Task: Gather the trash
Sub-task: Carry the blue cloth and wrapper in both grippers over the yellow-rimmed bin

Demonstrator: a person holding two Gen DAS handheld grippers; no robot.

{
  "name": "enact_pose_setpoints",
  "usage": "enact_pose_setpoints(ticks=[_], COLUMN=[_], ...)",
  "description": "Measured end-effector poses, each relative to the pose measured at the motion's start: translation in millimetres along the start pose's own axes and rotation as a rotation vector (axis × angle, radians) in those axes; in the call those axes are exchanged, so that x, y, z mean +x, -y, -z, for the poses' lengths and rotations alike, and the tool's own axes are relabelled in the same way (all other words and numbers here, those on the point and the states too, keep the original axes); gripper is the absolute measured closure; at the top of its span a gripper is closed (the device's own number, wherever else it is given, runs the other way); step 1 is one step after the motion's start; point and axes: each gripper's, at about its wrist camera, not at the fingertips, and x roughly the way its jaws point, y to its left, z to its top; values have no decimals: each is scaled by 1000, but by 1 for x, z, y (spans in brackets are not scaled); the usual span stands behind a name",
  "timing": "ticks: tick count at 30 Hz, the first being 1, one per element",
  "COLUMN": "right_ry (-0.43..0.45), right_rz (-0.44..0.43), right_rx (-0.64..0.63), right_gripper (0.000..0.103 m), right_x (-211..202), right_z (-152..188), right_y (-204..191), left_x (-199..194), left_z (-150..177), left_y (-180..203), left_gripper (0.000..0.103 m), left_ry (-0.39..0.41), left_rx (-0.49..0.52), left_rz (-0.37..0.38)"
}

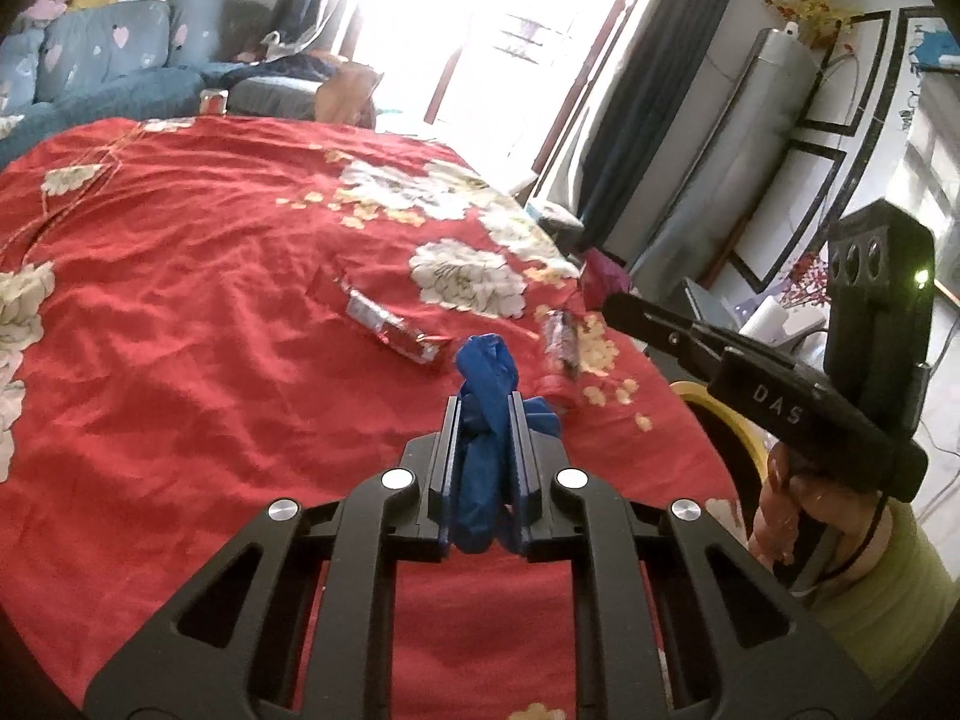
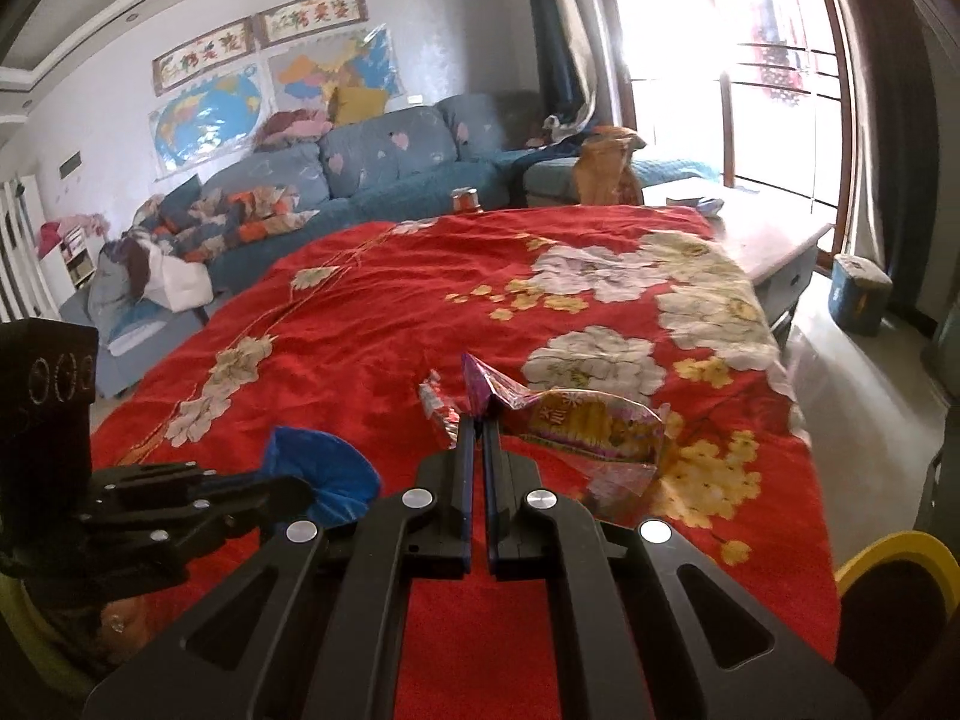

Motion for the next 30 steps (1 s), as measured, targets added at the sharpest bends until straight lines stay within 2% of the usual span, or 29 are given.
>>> enact_pose_setpoints(ticks=[17, 30], right_ry=[78, 90], right_rz=[118, 222], right_rx=[117, 216], right_gripper=[100, 100], right_x=[-62, -101], right_z=[21, 49], right_y=[48, 100], left_x=[0, 19], left_z=[-3, -5], left_y=[50, 93], left_gripper=[94, 94], left_ry=[11, -7], left_rx=[81, 156], left_rz=[55, 103])
